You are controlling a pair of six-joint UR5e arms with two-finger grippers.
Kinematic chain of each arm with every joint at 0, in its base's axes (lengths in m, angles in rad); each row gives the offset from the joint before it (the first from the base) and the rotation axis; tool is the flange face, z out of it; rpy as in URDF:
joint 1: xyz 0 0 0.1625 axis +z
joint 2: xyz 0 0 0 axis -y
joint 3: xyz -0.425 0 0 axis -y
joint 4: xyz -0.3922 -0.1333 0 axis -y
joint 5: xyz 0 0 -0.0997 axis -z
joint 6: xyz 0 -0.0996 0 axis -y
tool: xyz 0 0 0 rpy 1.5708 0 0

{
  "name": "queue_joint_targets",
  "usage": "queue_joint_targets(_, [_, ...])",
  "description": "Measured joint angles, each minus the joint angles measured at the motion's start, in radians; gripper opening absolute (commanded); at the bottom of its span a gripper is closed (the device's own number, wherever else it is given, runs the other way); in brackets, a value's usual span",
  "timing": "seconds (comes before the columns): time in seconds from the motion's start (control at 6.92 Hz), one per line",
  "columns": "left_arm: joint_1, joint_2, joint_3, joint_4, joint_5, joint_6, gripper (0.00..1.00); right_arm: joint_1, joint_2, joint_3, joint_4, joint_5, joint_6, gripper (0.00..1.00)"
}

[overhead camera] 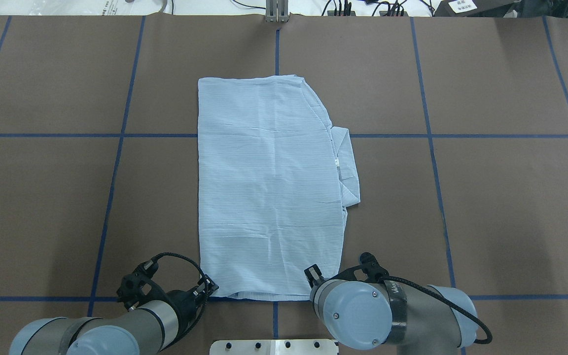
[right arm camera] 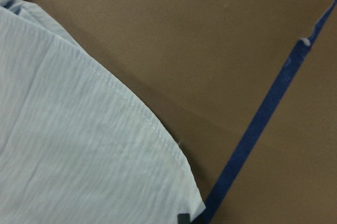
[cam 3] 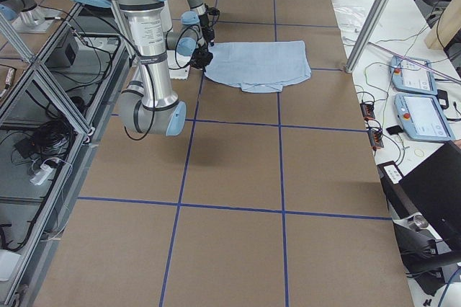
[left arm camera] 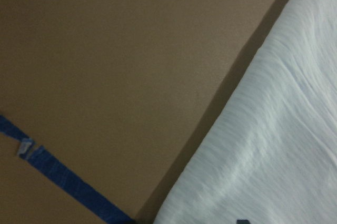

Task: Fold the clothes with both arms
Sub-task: 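Grasp the near shirt edge with both grippers, then lift the near edge with both grippers and fold it away from the robot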

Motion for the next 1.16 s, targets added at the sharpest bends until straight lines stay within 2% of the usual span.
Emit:
queue_joint_targets(0.43, [-0.002,0.001,-0.032,0.027,-0.001,-0.003,0.0,-0.002,0.0,0.001,0.0,-0.003,0.002,0.0])
queue_joint_targets(0.58, [0.0,0.006,-0.071,0.035,-0.001,-0.004,0.0,-0.009,-0.005,0.007,-0.001,-0.008,0.005,0.0])
queue_joint_targets(0.87, [0.007,0.014,-0.189,0.077,-0.004,-0.005,0.0,-0.027,-0.029,0.076,-0.004,-0.059,0.005,0.0])
queue_joint_targets(1.16, [-0.035,0.0,-0.276,0.108,-0.028,0.021,0.0,0.04,-0.027,0.145,-0.023,-0.056,-0.027,0.0])
